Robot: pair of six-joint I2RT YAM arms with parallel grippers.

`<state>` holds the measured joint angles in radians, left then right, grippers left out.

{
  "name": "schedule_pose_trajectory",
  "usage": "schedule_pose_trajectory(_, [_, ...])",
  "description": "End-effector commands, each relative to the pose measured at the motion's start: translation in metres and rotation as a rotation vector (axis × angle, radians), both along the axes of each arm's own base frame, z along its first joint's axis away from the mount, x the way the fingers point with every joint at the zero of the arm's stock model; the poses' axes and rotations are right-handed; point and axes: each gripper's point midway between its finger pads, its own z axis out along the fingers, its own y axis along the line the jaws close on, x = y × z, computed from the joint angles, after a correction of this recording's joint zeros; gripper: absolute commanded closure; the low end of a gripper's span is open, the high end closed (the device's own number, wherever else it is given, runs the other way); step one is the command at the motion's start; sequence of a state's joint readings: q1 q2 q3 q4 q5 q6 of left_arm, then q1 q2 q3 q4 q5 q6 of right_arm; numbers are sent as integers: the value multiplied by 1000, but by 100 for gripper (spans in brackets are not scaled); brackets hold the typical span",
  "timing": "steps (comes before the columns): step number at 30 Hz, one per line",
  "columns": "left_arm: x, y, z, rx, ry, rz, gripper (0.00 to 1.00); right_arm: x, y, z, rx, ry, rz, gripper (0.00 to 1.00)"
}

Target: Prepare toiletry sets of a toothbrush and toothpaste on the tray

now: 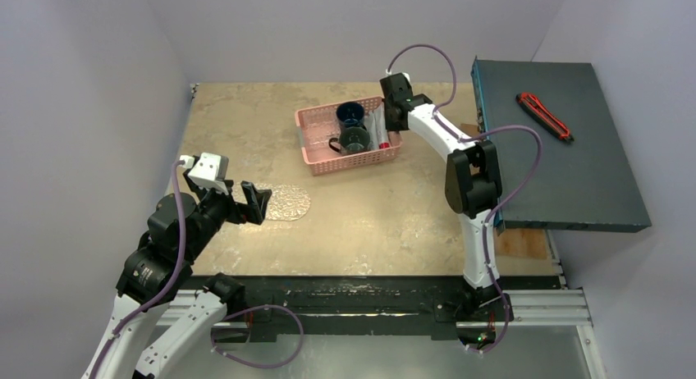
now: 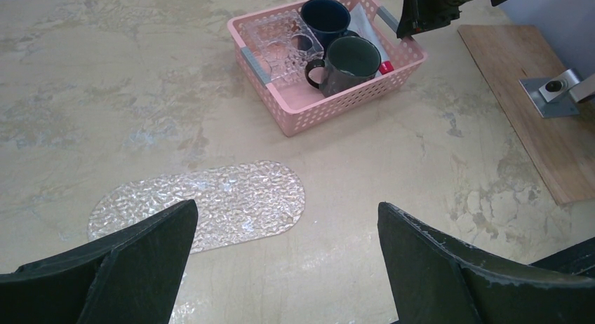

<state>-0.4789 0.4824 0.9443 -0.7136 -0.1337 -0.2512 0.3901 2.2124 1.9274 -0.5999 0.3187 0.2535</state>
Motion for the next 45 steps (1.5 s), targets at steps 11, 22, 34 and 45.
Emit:
schedule_pose_trajectory(11, [0, -1, 16, -30, -40, -5, 0, -50, 22, 8, 84, 55, 10, 100])
schedule_pose_trajectory(22, [-1, -1, 17, -31, -41, -4, 0, -83, 24, 14, 62, 52, 16, 100])
schedule_pose_trajectory(34, [0, 0, 16, -27, -41, 1, 0, -112, 5, 9, -4, 60, -1, 100])
schedule_pose_trajectory(45, [1, 0, 14, -20, -31, 4, 0, -117, -10, 13, -59, 32, -16, 100])
